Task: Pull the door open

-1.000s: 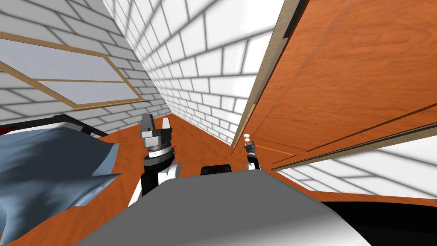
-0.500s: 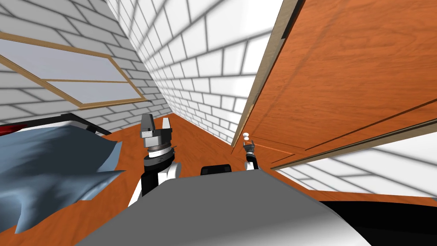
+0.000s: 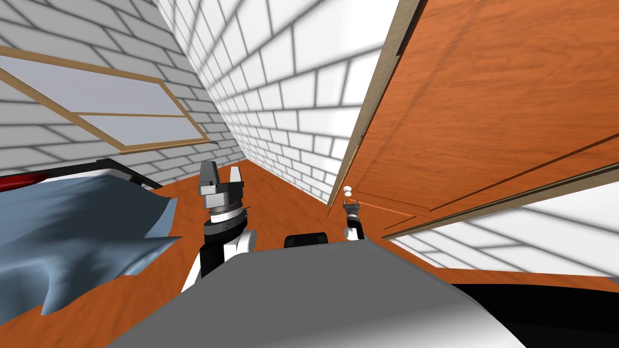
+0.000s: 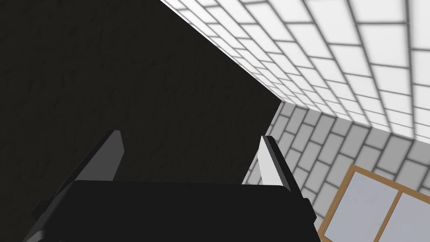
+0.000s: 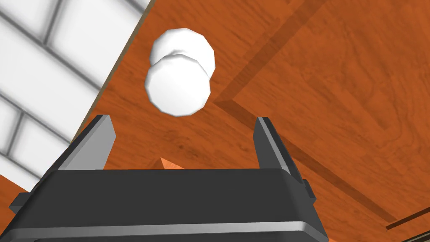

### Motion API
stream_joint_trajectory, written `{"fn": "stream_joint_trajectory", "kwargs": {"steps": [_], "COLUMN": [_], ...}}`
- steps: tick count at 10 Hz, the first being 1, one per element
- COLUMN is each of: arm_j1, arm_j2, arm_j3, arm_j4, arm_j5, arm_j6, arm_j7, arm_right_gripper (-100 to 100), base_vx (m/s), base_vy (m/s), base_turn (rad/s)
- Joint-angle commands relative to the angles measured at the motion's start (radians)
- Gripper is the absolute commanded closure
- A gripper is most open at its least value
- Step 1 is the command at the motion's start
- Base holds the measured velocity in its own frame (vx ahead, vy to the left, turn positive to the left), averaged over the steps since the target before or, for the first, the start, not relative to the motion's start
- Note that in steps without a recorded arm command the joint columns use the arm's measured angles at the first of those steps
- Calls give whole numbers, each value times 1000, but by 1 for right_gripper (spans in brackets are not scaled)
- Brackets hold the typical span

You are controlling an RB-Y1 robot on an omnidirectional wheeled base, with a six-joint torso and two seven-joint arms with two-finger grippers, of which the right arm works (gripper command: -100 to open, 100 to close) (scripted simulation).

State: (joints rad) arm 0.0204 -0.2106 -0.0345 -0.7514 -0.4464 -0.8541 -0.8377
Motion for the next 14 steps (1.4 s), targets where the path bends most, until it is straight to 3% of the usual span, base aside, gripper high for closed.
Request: {"fn": "stream_joint_trajectory", "kwargs": {"steps": [1,6,14], "arm_j1": [-4,-20,-36], "arm_j2": [3,24,44], "arm_j3": [4,34,64], "arm_j4": [1,-9,-20], "arm_j5": [-11,-96,-179], "arm_j6": [2,16,30], "arm_j7": [-28,-174,-360], "arm_right_gripper": [-100,-100,-100], "base_vx": [-46,-58,-49], "base_vy": [-1,-5,-7], "base_turn": [11,25,18]}}
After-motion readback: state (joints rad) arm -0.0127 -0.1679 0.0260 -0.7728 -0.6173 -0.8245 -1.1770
